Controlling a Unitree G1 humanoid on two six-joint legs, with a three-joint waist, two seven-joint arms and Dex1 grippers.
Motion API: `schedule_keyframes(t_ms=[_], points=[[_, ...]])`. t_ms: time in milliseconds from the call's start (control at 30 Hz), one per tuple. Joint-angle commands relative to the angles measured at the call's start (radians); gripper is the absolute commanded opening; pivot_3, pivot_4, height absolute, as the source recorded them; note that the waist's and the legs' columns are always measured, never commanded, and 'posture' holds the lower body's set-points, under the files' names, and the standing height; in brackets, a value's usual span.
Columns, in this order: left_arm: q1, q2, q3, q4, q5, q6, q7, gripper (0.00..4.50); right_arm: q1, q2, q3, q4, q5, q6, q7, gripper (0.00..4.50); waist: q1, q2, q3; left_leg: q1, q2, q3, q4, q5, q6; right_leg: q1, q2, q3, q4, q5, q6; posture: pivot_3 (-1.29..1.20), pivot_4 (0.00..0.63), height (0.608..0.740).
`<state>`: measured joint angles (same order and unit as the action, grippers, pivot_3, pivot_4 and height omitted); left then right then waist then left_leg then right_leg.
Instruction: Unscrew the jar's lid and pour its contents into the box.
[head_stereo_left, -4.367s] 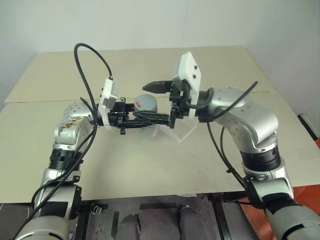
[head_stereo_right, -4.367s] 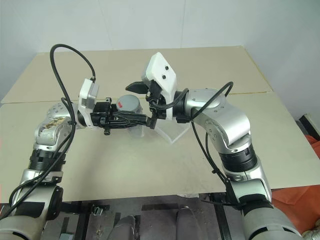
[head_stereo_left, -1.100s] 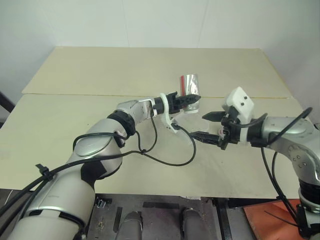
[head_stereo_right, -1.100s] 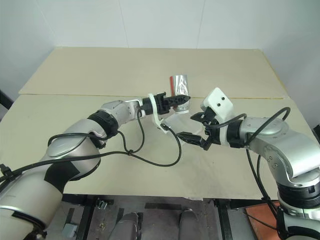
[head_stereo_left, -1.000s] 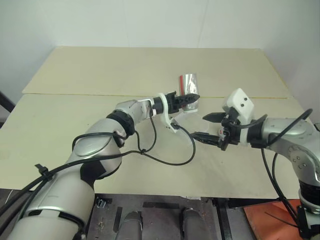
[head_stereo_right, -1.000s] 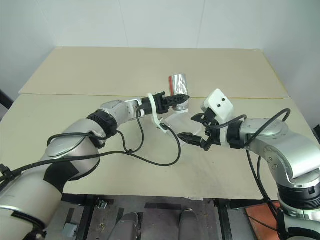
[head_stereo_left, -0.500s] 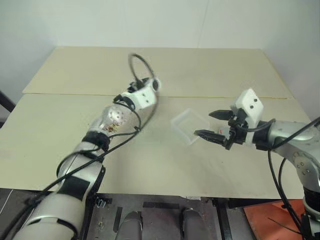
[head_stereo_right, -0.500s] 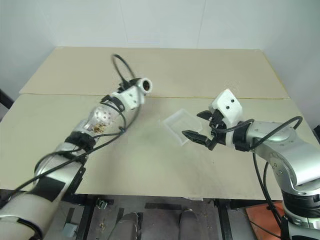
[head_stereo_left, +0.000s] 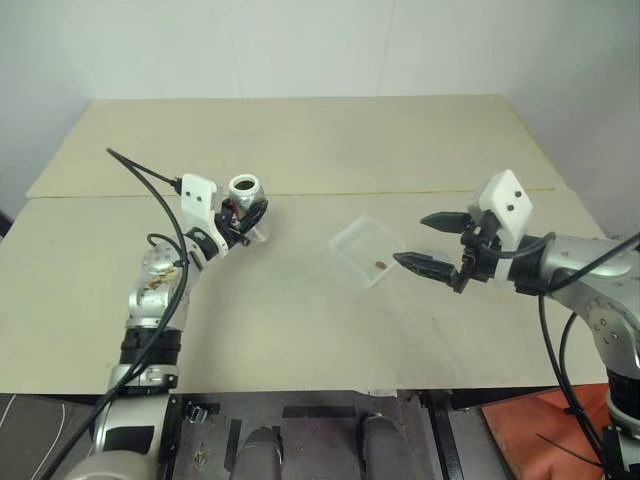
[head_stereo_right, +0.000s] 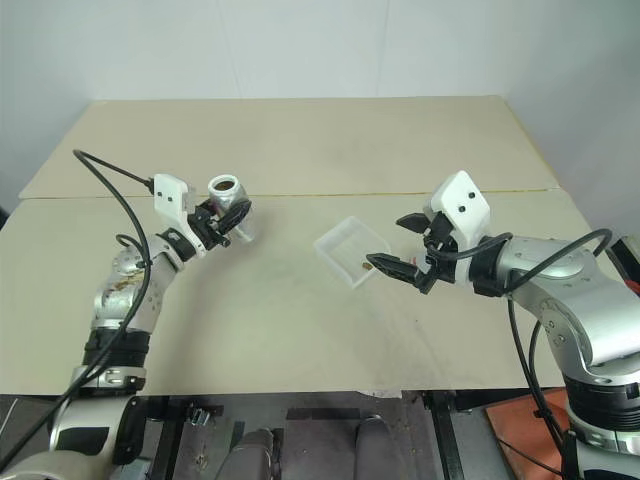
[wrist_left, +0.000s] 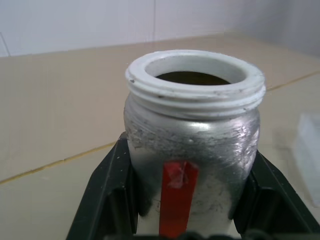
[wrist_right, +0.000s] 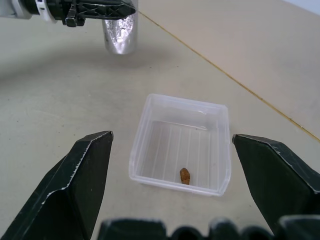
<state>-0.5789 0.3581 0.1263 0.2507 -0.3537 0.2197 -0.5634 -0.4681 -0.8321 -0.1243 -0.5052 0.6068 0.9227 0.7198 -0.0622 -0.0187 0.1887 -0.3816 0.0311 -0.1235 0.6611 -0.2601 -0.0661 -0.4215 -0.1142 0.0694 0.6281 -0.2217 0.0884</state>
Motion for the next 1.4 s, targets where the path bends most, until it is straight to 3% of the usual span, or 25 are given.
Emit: schedule_keyframes(t_ms=[33, 333, 600, 833, 1000, 1067, 1167, 1400], points=[[0.023, -0.006, -0.017, -0.042, 0.038, -0.057, 0.005, 1.93, -0.029, -0.01, -0.004, -0.014, -0.004, -0.032, 0.007, 4.44, 0.0, 0.0, 0.0, 0.0, 0.0, 0.0, 0.0, 0.0, 0.0, 0.0, 0.0, 0.0, 0.0, 0.0, 0.0, 0.0, 0.15, 0.74], [0.081, -0.024, -0.052, 0.026, 0.127, -0.201, 0.004, 1.93, -0.03, -0.012, 0.015, -0.019, -0.009, -0.035, 0.014, 4.44, 0.0, 0.0, 0.0, 0.0, 0.0, 0.0, 0.0, 0.0, 0.0, 0.0, 0.0, 0.0, 0.0, 0.0, 0.0, 0.0, 0.15, 0.74], [0.134, 0.041, -0.031, -0.058, 0.086, -0.154, -0.075, 4.44, -0.036, -0.01, 0.023, -0.011, -0.016, -0.04, 0.022, 4.5, -0.005, 0.0, 0.0, 0.0, 0.0, 0.0, 0.0, 0.0, 0.001, 0.0, 0.0, 0.0, 0.0, 0.0, 0.0, 0.0, 0.15, 0.74], [0.276, 0.292, 0.054, -0.289, -0.054, 0.017, -0.294, 4.49, -0.012, -0.038, 0.009, 0.009, -0.029, -0.063, 0.058, 4.5, -0.008, 0.0, 0.0, 0.0, 0.001, 0.0, -0.001, -0.001, 0.001, 0.0, 0.0, 0.0, 0.0, 0.0, 0.0, 0.0, 0.15, 0.74], [0.403, 0.562, 0.26, -0.376, -0.284, 0.124, -0.635, 4.49, 0.023, -0.074, -0.028, 0.019, -0.024, -0.107, 0.108, 4.5, -0.007, 0.0, 0.0, 0.0, 0.002, 0.001, -0.002, -0.001, 0.002, -0.002, 0.001, 0.0, 0.0, -0.001, -0.002, 0.0, 0.15, 0.74], [0.433, 0.63, 0.33, -0.37, -0.339, 0.135, -0.739, 4.49, 0.036, -0.084, -0.046, 0.02, -0.018, -0.128, 0.13, 4.5, -0.004, 0.001, 0.0, 0.001, 0.003, 0.001, -0.002, -0.002, 0.003, -0.001, 0.001, 0.0, -0.002, -0.001, -0.002, 0.0, 0.15, 0.74], [0.44, 0.663, 0.394, -0.386, -0.372, 0.161, -0.737, 4.49, 0.051, -0.084, -0.083, 0.032, 0.007, -0.17, 0.175, 4.5, 0.005, 0.001, 0.0, 0.001, 0.003, 0.002, -0.002, -0.003, 0.004, -0.001, 0.001, 0.0, -0.002, -0.001, -0.002, 0.0, 0.15, 0.74], [0.505, 0.641, 0.465, -0.502, -0.421, 0.232, -0.662, 4.49, 0.041, -0.075, -0.078, 0.03, 0.015, -0.19, 0.183, 4.5, 0.0, 0.001, 0.0, 0.001, 0.003, 0.003, -0.002, -0.003, 0.005, -0.001, 0.001, 0.0, -0.002, -0.001, -0.002, 0.0, 0.15, 0.74]])
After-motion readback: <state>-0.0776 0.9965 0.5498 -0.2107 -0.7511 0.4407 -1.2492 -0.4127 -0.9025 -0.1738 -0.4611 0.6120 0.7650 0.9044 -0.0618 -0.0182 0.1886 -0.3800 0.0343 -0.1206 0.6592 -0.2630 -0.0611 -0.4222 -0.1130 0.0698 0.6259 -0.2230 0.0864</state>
